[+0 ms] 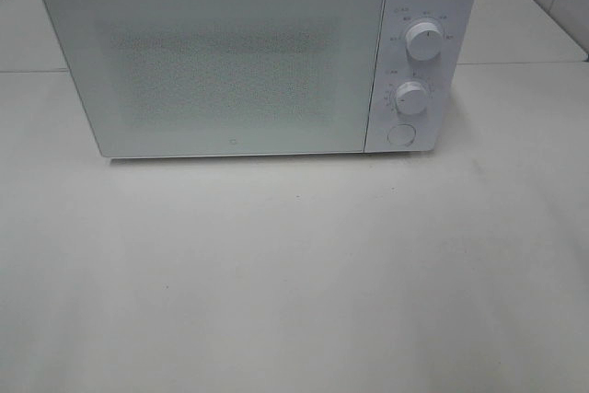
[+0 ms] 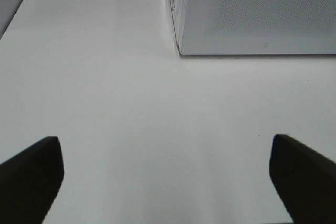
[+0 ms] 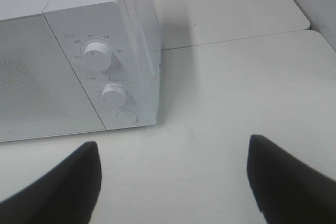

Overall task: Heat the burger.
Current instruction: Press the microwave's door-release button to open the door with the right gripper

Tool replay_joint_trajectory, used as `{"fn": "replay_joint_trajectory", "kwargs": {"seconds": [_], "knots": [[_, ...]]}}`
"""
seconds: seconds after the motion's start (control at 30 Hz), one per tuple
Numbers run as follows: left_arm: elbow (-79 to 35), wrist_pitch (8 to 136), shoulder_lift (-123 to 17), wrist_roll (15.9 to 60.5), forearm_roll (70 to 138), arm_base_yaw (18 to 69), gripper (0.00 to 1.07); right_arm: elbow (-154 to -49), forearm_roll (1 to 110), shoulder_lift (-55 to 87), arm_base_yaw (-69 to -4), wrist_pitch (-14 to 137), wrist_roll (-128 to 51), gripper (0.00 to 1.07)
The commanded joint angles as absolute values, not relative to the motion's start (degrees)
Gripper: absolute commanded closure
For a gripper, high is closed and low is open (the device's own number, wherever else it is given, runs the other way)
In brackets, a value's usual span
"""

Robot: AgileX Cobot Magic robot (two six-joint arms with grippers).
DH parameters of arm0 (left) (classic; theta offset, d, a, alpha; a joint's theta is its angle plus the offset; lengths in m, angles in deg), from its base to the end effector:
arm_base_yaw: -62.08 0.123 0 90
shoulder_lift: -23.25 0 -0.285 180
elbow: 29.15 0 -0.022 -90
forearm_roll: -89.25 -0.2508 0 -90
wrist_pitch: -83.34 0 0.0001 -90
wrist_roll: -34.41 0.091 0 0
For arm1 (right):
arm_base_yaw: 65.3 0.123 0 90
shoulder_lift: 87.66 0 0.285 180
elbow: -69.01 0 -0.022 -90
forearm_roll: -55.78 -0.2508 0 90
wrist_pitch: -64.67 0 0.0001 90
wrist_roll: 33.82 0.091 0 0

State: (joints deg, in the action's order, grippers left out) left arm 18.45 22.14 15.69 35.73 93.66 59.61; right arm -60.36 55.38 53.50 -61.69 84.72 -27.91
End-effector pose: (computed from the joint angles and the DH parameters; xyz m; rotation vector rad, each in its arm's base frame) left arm -0.0081 -0.0058 0.2815 0.0720 2.0288 -0.1045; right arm 0.1141 0.0074 0.2956 0.0431 1.9128 0.1189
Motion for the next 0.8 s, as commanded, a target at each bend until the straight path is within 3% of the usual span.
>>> {"fn": "replay_joint_trajectory", "kwargs": {"seconds": [0.03,0.17,0.23,0.27,0.3,0.33,0.4,0.43,0.5,0.8], "knots": [[18.51,22.09,16.72,35.73,94.18,59.73,0.07,-60.19,55.78,47.25,-61.75,79.05,-28.20,0.40],[18.51,22.09,16.72,35.73,94.18,59.73,0.07,-60.19,55.78,42.96,-61.75,75.33,-28.14,0.51],[18.51,22.09,16.72,35.73,94.18,59.73,0.07,-60.19,55.78,39.29,-61.75,70.92,-27.17,0.66],[18.51,22.09,16.72,35.73,94.18,59.73,0.07,-60.19,55.78,39.29,-61.75,70.92,-27.17,0.66],[18.51,22.09,16.72,35.73,94.18,59.73,0.07,-60.19,55.78,37.11,-61.75,67.71,-25.79,0.76],[18.51,22.09,16.72,35.73,94.18,59.73,0.07,-60.19,55.78,37.11,-61.75,67.71,-25.79,0.76],[18.51,22.09,16.72,35.73,94.18,59.73,0.07,-60.19,55.78,33.73,-61.75,64.04,-22.64,0.92],[18.51,22.09,16.72,35.73,94.18,59.73,0.07,-60.19,55.78,33.73,-61.75,64.04,-22.64,0.92],[18.51,22.09,16.72,35.73,94.18,59.73,0.07,-60.19,56.18,30.58,-61.75,61.58,-19.09,1.04],[18.51,22.09,16.72,35.73,94.18,59.73,0.07,-56.12,56.18,21.99,-61.75,47.20,-2.19,1.07]]}}
